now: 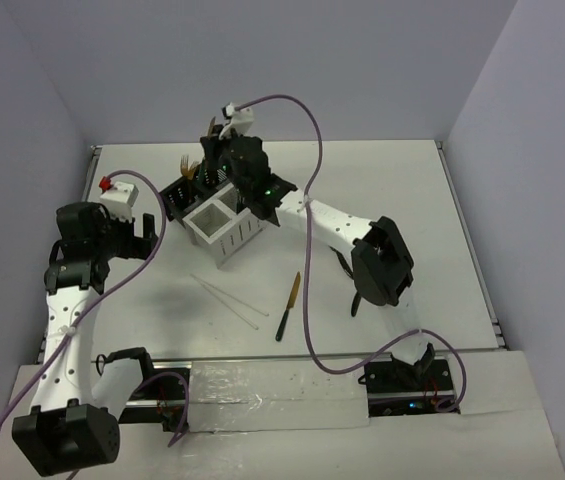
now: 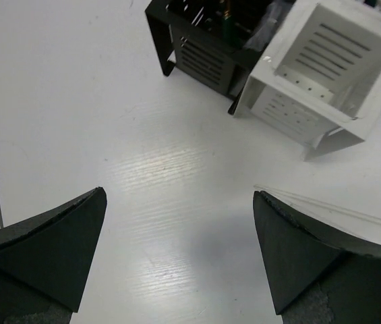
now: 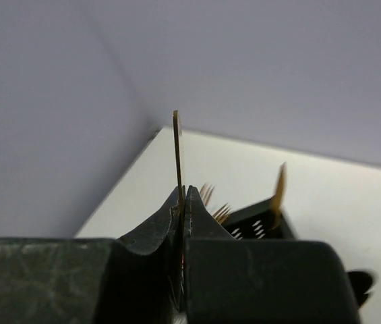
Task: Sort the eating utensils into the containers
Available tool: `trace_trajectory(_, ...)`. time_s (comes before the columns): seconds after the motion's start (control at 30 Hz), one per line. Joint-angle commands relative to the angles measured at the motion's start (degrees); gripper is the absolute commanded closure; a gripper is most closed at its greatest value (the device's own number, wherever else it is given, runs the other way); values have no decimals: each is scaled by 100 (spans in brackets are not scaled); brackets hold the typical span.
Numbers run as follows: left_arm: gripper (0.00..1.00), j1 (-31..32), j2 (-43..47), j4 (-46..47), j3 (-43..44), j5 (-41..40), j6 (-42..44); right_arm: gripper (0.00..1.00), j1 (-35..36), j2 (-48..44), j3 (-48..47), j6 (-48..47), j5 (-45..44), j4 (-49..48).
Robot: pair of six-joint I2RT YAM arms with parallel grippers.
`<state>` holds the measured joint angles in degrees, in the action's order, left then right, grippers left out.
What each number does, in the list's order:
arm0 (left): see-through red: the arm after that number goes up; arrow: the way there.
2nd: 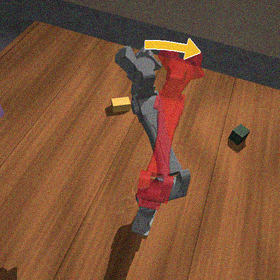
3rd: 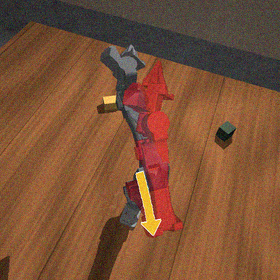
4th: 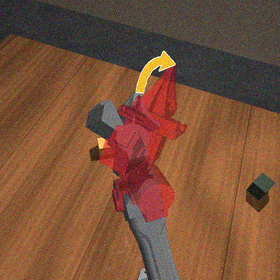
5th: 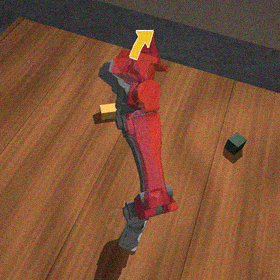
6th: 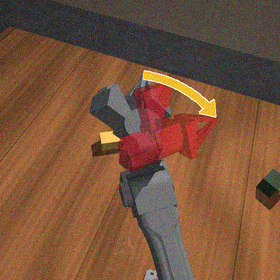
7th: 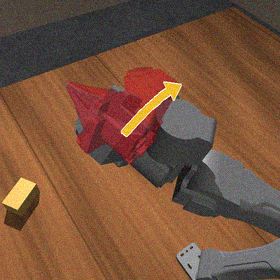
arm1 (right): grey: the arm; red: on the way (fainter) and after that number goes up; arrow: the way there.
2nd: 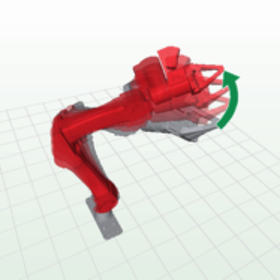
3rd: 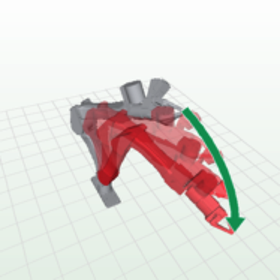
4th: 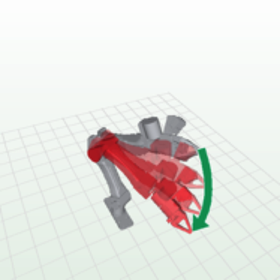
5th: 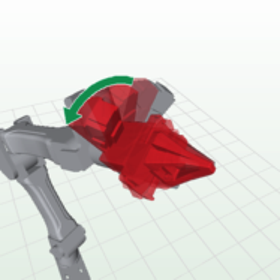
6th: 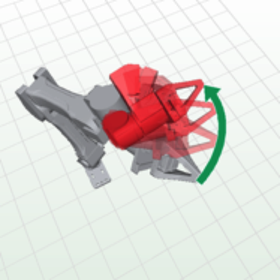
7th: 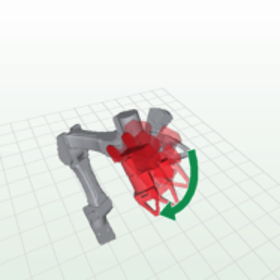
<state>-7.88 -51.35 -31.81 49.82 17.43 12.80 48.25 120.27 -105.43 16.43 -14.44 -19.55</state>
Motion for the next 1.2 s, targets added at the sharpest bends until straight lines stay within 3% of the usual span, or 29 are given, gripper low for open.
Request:
trace_trajectory(0.0, 1, -12, -59, 465, -78, -442, -102, 100, 44, 171, -766, -824, -717, -312)
trace_trajectory(0.3, 1, -12, -200, 395, 19, -486, -102, 100, -114, 998, -1410, -1159, -1307, -524)
trace_trajectory(0.47, 1, -12, -261, 422, -16, -486, -111, 100, -123, 1051, -1121, -1045, -1623, -672)
trace_trajectory(0.7, 1, -21, -217, 351, 36, -504, -128, 100, -132, 1420, -1411, -458, -1281, 118)
trace_trajectory(0.87, 1, -12, -191, 351, 27, -521, -137, 81, -132, 1455, -1244, -122, -1157, 381)
trace_trajectory(1.17, 1, -12, -129, 307, 54, -486, -155, 80, -167, 1131, -1112, -262, -1061, 593)
